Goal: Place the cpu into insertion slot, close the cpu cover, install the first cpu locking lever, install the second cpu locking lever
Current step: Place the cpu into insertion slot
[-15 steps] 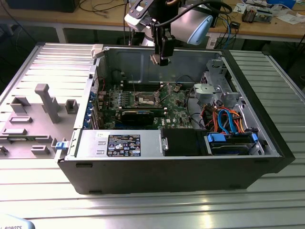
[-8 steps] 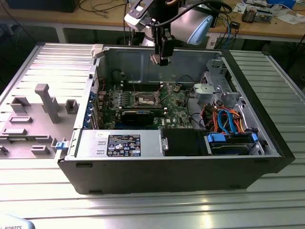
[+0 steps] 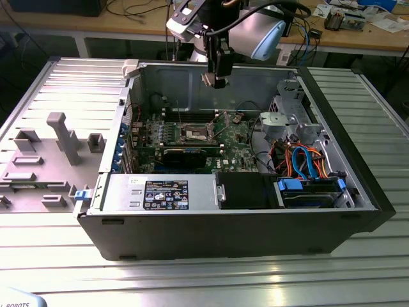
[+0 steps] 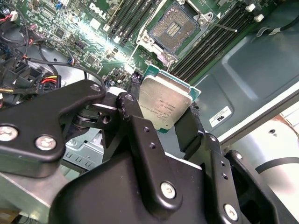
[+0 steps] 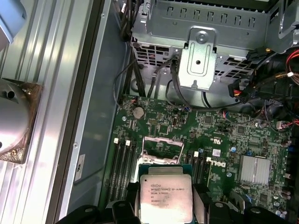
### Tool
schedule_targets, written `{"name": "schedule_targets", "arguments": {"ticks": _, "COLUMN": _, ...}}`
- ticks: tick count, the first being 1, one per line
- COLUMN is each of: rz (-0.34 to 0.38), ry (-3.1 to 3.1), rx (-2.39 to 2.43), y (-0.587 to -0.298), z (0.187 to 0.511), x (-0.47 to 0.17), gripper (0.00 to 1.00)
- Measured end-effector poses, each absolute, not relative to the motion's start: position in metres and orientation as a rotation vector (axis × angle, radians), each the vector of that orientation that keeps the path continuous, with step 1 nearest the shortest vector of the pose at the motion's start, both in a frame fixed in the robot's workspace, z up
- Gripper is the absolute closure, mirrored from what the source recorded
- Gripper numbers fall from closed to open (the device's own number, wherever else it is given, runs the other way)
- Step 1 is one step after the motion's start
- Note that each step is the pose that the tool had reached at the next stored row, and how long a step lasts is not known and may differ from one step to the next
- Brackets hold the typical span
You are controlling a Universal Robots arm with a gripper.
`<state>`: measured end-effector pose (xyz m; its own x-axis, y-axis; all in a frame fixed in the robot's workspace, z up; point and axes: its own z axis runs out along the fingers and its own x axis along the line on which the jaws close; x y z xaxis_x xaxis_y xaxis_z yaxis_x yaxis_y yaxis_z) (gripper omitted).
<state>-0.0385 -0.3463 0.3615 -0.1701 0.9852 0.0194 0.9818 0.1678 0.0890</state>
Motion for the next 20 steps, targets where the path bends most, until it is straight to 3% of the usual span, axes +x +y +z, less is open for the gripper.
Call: {"name": "schedule_targets", "arguments": {"ticks": 20, "rz": 0.122, "ry": 2.289, "rx": 2.081, "y": -0.3463, "z": 0.3545, "x": -0.0400, "gripper": 0.46}}
